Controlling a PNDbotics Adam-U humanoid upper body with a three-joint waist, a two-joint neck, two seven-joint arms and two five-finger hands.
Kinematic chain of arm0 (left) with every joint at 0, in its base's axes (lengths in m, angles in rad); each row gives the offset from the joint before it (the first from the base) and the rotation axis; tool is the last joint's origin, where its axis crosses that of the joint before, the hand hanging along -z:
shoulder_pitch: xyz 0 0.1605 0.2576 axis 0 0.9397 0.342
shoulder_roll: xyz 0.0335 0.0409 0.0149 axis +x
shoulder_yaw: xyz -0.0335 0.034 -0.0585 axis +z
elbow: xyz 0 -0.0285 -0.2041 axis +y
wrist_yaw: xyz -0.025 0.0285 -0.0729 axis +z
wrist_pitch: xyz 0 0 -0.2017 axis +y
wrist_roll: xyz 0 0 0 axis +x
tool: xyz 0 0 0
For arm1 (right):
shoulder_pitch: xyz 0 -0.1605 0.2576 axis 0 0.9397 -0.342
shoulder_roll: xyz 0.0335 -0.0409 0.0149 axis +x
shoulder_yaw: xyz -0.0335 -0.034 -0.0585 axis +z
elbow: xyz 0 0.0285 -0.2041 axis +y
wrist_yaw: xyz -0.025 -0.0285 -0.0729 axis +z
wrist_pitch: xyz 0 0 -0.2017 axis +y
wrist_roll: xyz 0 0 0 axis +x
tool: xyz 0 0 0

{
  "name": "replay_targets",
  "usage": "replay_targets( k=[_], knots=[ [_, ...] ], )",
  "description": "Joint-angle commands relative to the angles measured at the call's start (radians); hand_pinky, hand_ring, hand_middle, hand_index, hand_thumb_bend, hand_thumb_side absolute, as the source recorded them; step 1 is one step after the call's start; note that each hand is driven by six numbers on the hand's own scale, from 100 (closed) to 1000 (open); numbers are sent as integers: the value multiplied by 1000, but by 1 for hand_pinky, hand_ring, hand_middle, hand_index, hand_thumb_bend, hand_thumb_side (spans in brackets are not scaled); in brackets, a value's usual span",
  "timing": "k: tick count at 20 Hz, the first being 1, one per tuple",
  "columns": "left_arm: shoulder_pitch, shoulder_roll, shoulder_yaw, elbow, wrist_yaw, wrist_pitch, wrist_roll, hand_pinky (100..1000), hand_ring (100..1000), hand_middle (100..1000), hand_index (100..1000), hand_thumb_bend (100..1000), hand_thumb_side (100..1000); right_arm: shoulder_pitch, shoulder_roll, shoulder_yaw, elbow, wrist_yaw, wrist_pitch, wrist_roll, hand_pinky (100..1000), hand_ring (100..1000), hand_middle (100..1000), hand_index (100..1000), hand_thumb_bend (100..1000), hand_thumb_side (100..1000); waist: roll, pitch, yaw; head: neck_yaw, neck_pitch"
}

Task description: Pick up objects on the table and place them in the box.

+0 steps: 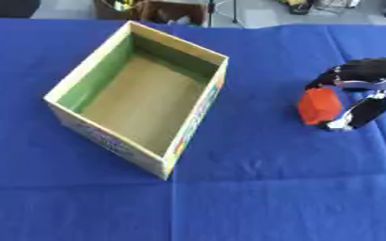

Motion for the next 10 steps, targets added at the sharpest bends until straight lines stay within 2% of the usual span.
replay_targets(
  k=[1, 5, 10],
  knots=[
    [-7, 9, 0, -19, 2, 1, -3, 312, 585, 622, 780, 100, 870, -14, -25, -9, -3, -16, -1, -5, 817, 838, 647, 803, 379, 661, -1, -17, 1, -1, -7],
    [-8, 9, 0, -19, 1, 2, -4, 313, 585, 622, 780, 100, 871, -15, -24, -11, -8, -25, 4, -28, 791, 793, 526, 680, 312, 629, -1, -17, 0, 0, -7],
    [-8, 9, 0, -19, 0, 3, -5, 313, 585, 622, 779, 100, 871, -17, -23, -14, -9, -27, 26, -75, 755, 743, 452, 578, 191, 552, -3, -18, -1, 1, -7]
  ],
)
